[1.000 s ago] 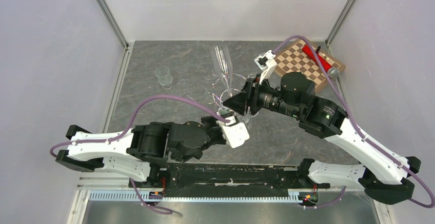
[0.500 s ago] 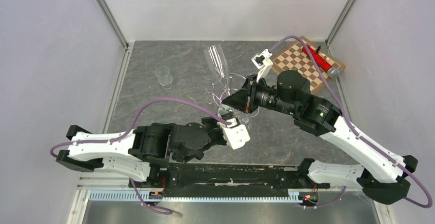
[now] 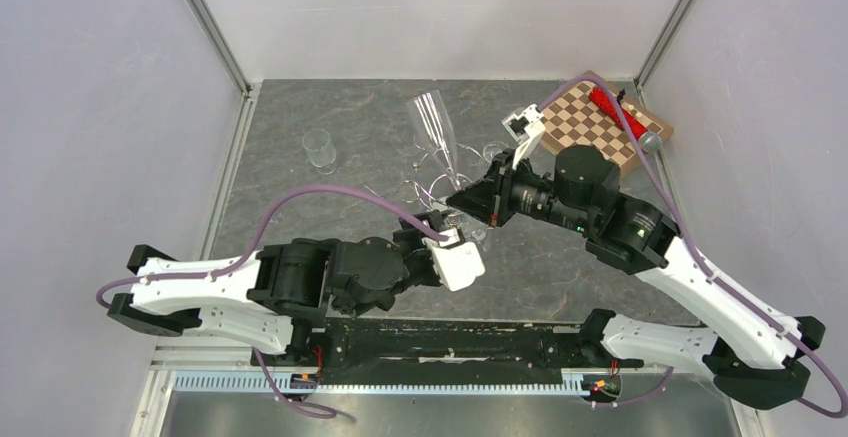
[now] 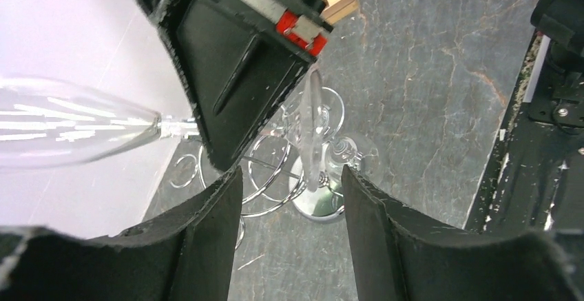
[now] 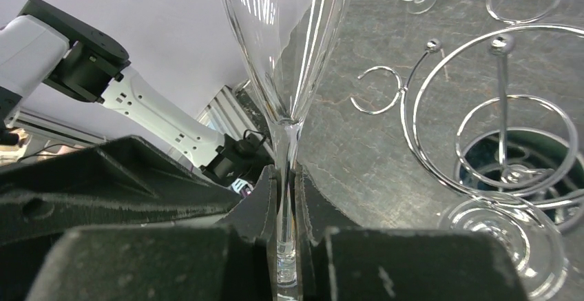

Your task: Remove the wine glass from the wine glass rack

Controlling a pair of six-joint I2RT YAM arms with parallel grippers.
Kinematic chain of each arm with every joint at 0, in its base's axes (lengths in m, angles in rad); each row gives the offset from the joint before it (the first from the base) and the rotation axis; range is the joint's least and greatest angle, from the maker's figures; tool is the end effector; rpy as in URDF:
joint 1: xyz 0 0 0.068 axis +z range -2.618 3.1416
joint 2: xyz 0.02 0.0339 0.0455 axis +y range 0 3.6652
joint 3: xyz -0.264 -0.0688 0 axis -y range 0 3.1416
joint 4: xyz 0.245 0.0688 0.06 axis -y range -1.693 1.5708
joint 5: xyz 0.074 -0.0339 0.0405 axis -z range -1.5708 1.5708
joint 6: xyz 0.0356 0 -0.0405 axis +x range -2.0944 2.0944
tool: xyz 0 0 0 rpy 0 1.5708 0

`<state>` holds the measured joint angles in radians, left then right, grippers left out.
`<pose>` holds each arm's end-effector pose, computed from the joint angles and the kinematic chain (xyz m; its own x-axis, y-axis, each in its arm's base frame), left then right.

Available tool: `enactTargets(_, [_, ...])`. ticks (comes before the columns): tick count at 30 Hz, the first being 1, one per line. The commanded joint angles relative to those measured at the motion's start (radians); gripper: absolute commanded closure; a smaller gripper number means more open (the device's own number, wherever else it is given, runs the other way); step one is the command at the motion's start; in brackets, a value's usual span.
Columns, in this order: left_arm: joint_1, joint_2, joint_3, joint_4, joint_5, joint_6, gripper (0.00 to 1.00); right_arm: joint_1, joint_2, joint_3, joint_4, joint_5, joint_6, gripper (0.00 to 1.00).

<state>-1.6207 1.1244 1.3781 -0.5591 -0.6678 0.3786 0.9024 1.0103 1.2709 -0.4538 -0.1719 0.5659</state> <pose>0.0108 -0.2262 0.4405 0.3147 0.4826 -0.8174 0.7505 0.4007 0.5255 0.1241 0.1670 0.4373 -0.5708 0.1295 -0.8108 -0.6767 0.4850 0.5539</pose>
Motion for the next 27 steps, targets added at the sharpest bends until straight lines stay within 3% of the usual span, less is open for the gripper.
enactTargets(1, [0.039, -0.003, 0.064, -0.004, 0.083, -0.076, 0.38, -0.005, -0.058, 0.012, -0.019, 0.08, -0.094, 1.0])
enactTargets(13, [0.302, -0.046, 0.114, 0.007, 0.414, -0.234, 0.39, -0.005, -0.152, 0.011, -0.163, 0.324, -0.408, 1.0])
enactTargets(27, [0.646, -0.014, 0.25, -0.048, 0.771, -0.505, 0.37, -0.005, -0.304, -0.196, -0.042, 0.527, -0.834, 1.0])
